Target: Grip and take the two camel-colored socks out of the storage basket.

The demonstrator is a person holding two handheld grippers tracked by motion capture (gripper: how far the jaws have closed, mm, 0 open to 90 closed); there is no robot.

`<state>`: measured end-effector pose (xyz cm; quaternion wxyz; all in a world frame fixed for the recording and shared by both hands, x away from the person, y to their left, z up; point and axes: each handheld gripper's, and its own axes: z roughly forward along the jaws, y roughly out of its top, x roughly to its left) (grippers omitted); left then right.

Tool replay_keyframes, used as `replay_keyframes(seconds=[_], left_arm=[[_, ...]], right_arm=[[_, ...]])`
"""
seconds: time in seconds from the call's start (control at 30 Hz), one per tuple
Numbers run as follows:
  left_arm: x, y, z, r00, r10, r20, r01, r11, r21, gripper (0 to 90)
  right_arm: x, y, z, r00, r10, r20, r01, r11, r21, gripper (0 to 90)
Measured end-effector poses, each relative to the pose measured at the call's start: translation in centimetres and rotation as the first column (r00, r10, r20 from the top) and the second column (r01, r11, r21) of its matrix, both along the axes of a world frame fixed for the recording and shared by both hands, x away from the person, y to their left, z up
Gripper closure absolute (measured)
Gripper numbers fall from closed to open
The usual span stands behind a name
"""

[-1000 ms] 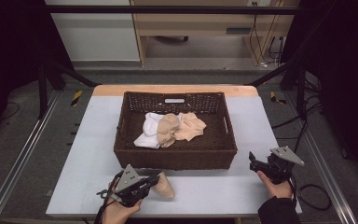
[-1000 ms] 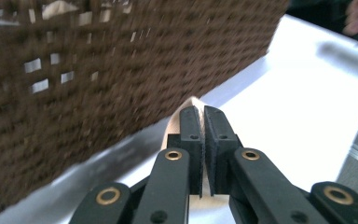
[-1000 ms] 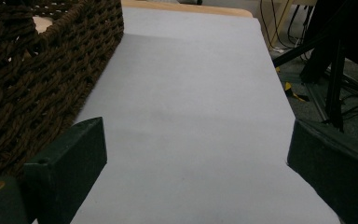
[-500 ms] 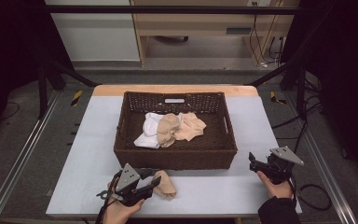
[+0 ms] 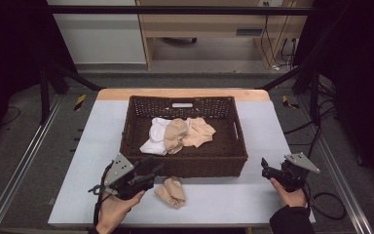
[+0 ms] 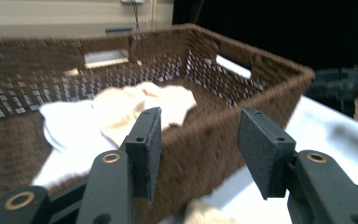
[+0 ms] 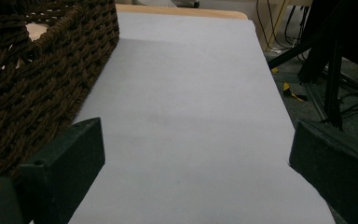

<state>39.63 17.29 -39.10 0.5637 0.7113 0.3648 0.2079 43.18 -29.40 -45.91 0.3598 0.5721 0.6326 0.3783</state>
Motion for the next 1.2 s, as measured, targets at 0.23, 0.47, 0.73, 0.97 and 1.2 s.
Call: replay_keyframes(seconds=[0.23, 0.47, 0.73, 0.97, 1.2], left_arm=[[3.2, 0.1, 2.3, 0.9987, 0.05, 0.007, -0.05, 0.9987, -0.01, 48.6], [6.2, -0.4, 4.9, 0.9962, 0.083, 0.024, -0.083, 0.9965, -0.012, 47.1], [10.8, -2.3, 5.4, 0.9924, 0.123, 0.011, -0.123, 0.9918, 0.034, 44.3], [15.8, -3.8, 2.5, 0.9809, 0.19, -0.04, -0.186, 0.978, 0.095, 45.9], [19.1, -3.8, -0.9, 0.9607, 0.235, -0.148, -0.206, 0.9602, 0.189, 48.3]], right_arm=[[0.1, 0.0, 0.0, 1.0, -0.001, 0.006, 0.001, 1.0, 0.004, 3.3], [0.1, -0.1, 0.0, 0.9998, -0.019, 0.007, 0.019, 1.0, 0.004, 3.2], [0.2, -0.2, 0.0, 0.9997, -0.021, 0.012, 0.021, 1.0, 0.002, 3.2], [0.3, -0.2, 0.0, 0.9997, -0.023, 0.006, 0.023, 1.0, 0.001, 3.5], [0.4, -0.1, -0.1, 0.9997, -0.024, 0.001, 0.024, 1.0, -0.003, 3.8]])
